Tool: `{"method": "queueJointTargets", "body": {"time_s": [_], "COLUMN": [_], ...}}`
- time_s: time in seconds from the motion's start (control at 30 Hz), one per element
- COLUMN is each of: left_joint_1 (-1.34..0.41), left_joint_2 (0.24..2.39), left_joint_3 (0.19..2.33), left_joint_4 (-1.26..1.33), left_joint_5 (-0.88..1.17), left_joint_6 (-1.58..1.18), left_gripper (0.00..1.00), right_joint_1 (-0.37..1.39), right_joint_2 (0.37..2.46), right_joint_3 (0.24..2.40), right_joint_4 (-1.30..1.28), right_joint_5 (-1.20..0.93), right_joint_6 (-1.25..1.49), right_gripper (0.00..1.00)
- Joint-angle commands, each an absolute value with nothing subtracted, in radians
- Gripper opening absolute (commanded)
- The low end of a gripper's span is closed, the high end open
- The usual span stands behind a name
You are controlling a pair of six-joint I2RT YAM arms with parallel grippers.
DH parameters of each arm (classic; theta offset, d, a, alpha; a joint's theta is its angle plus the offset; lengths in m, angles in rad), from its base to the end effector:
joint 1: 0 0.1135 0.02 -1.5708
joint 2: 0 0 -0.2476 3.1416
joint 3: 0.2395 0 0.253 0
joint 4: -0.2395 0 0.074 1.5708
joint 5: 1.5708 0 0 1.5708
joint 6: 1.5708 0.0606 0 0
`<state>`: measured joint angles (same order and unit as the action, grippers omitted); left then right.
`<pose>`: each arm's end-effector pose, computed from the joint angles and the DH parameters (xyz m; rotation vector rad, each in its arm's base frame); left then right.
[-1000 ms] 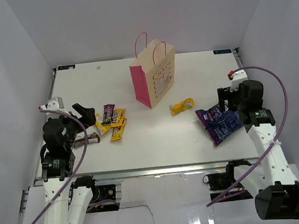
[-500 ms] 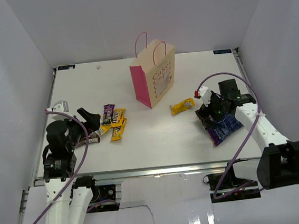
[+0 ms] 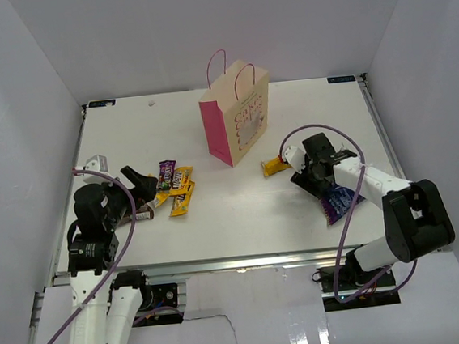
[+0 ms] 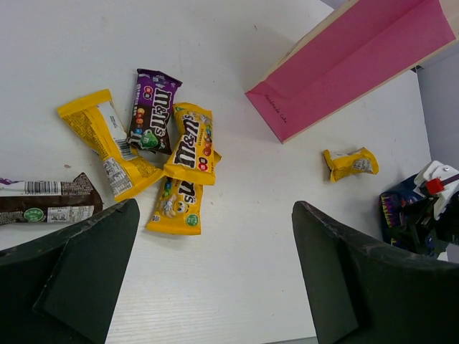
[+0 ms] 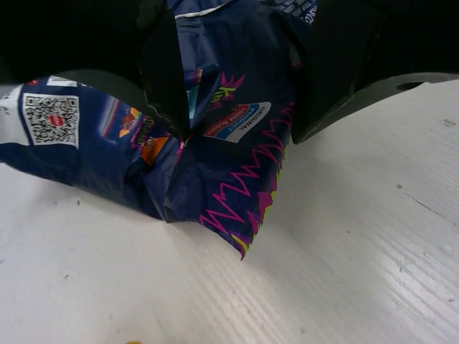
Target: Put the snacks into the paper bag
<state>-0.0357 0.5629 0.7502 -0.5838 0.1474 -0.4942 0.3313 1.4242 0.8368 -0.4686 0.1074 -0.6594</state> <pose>0.1640 -0.0148 0.2986 -0.3575 1.9631 -0.4893 0.2742 0.0875 0.1553 -1.2219 2.3402 -0.2535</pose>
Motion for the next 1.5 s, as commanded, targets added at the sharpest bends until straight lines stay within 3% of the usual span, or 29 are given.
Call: {"method": "queueJointTargets", "body": {"time_s": [0.0,0.13,0.2,0.37,0.5,0.6,0.8,0.9,0.93,0.97,1.03,1.07,1.13,1.17,1.27,1.47], "left_joint_1": [-0.034,-0.032,-0.034,-0.032,-0.034,-0.034,-0.034,-0.034,-0.032,-0.032,-0.032,-0.034,-0.034,-0.032,-0.034,-0.034], "left_joint_2": [0.575,0.589,0.600,0.612,0.618,0.627,0.643,0.641,0.643,0.643,0.650,0.656,0.667,0.678,0.683,0.680], "left_joint_3": [0.752,0.756,0.758,0.768,0.773,0.776,0.799,0.807,0.805,0.801,0.795,0.781,0.770,0.759,0.750,0.735], "left_joint_4": [-0.583,-0.574,-0.566,-0.560,-0.555,-0.551,-0.549,-0.549,-0.548,-0.548,-0.532,-0.526,-0.511,-0.508,-0.492,-0.476], "left_joint_5": [0.170,0.176,0.179,0.183,0.187,0.192,0.190,0.196,0.201,0.216,0.242,0.259,0.297,0.305,0.314,0.319], "left_joint_6": [-0.505,-0.503,-0.500,-0.489,-0.488,-0.489,-0.489,-0.491,-0.492,-0.494,-0.512,-0.523,-0.549,-0.552,-0.555,-0.551], "left_gripper": [0.98,0.98,0.98,0.98,0.98,0.98,0.98,0.98,0.98,0.98,0.98,0.98,0.98,0.98,0.98,0.98], "right_joint_1": [0.344,0.344,0.342,0.201,-0.073,-0.161,-0.204,-0.155,-0.128,-0.102,-0.046,-0.022,0.069,0.139,0.333,0.439], "right_joint_2": [1.410,1.379,1.329,1.200,1.135,1.094,1.046,1.087,1.110,1.133,1.192,1.201,1.180,1.158,1.065,1.144], "right_joint_3": [0.798,0.788,0.792,0.899,1.003,1.057,1.097,1.115,1.124,1.132,1.115,1.099,1.028,0.997,0.855,0.802], "right_joint_4": [-0.402,-0.432,-0.446,-0.540,-0.580,-0.571,-0.457,-0.515,-0.564,-0.660,-0.739,-0.759,-0.761,-0.735,-0.568,-0.539], "right_joint_5": [0.216,0.167,0.135,-0.131,-0.554,-0.739,-0.887,-0.766,-0.711,-0.598,-0.505,-0.386,-0.290,-0.171,0.179,0.392], "right_joint_6": [-0.621,-0.572,-0.555,-0.463,-0.387,-0.316,-0.134,-0.286,-0.349,-0.409,-0.537,-0.561,-0.595,-0.586,-0.476,-0.322], "right_gripper": [0.63,0.23,0.10,0.08,0.08,0.08,0.08,0.08,0.13,0.33,0.59,0.81,0.99,0.90,0.90,0.90]}}
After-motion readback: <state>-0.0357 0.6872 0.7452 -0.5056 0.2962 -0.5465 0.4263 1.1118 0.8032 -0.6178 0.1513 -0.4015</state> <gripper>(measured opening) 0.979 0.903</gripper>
